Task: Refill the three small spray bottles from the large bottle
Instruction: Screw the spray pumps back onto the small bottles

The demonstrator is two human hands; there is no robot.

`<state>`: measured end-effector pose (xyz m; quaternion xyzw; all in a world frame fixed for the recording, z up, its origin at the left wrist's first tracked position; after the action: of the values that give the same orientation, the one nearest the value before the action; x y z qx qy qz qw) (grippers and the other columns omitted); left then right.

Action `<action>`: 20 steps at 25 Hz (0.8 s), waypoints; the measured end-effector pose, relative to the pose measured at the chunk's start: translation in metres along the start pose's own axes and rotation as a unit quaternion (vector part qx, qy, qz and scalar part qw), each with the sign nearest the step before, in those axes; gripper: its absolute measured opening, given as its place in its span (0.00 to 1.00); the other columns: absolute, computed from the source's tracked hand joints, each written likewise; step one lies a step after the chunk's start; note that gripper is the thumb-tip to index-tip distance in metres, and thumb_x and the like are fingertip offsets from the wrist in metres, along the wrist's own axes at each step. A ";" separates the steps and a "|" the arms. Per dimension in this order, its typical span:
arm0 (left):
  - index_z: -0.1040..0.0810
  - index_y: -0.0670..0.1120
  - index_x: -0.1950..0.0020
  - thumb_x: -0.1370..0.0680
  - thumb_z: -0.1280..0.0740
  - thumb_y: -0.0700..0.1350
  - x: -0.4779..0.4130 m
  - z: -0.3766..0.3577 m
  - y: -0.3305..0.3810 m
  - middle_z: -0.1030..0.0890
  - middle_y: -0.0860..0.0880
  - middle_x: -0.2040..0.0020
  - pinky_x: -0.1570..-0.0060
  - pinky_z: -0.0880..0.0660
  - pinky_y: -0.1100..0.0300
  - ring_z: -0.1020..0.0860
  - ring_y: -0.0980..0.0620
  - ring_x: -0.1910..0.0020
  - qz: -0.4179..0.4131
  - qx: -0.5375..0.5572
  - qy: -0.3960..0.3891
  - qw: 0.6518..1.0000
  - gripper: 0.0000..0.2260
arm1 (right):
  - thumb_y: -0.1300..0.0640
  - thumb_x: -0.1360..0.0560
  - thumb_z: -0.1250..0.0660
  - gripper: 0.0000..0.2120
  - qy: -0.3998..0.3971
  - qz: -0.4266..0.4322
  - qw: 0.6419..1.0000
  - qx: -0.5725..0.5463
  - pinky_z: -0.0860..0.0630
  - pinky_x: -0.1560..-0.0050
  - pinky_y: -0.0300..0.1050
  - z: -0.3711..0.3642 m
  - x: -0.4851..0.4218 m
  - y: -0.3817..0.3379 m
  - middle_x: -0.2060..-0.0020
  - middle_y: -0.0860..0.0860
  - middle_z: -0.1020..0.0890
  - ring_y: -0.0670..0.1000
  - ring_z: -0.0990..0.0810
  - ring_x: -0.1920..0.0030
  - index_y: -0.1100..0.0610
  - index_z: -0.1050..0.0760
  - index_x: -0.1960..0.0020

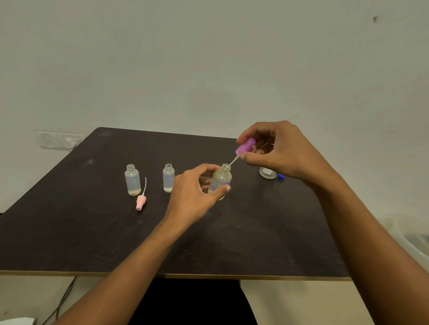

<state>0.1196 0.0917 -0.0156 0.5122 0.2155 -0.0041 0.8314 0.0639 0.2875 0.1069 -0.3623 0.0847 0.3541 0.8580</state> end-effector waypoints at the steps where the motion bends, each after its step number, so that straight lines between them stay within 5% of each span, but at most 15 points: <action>1: 0.17 0.50 0.34 0.27 0.19 0.51 0.002 0.000 0.001 0.14 0.54 0.42 0.42 0.17 0.56 0.15 0.56 0.44 -0.003 0.000 0.001 1.000 0.23 | 0.55 0.27 0.21 0.10 -0.019 0.001 1.000 0.004 0.22 0.59 0.33 -0.003 -0.003 0.000 0.58 0.46 0.14 0.41 0.18 0.63 0.50 0.15 0.47; 6: 0.18 0.51 0.33 0.26 0.20 0.52 0.008 0.003 0.006 0.15 0.55 0.41 0.43 0.17 0.60 0.16 0.55 0.43 -0.027 0.006 0.011 1.000 0.22 | 0.58 0.27 0.20 0.09 -0.114 0.001 0.993 0.021 0.22 0.57 0.31 -0.014 -0.017 0.004 0.61 0.41 0.14 0.42 0.16 0.61 0.51 0.14 0.48; 15: 0.19 0.51 0.30 0.26 0.21 0.53 0.010 0.005 0.008 0.15 0.52 0.38 0.43 0.17 0.58 0.17 0.55 0.41 -0.018 0.002 0.013 1.000 0.25 | 0.52 0.26 0.20 0.08 -0.172 0.013 0.983 0.055 0.17 0.53 0.36 -0.021 -0.026 0.000 0.58 0.43 0.13 0.44 0.14 0.57 0.50 0.13 0.47; 20: 0.19 0.51 0.30 0.26 0.21 0.54 0.010 0.006 0.010 0.15 0.53 0.39 0.44 0.18 0.61 0.17 0.56 0.43 -0.021 0.004 0.029 0.999 0.25 | 0.39 0.27 0.23 0.14 -0.133 0.013 0.978 0.160 0.26 0.68 0.31 -0.023 -0.032 -0.008 0.70 0.44 0.17 0.41 0.20 0.69 0.49 0.17 0.61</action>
<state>0.1333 0.0937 -0.0091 0.5105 0.2499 -0.0074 0.8227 0.0483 0.2502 0.1071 -0.1687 0.0306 0.3920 0.9039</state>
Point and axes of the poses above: each hand's wrist, its own x-axis away from the middle knuckle, its own z-axis out of the back of the hand, y = z × x, the point moved 2 cm from there along -x, towards the middle knuckle
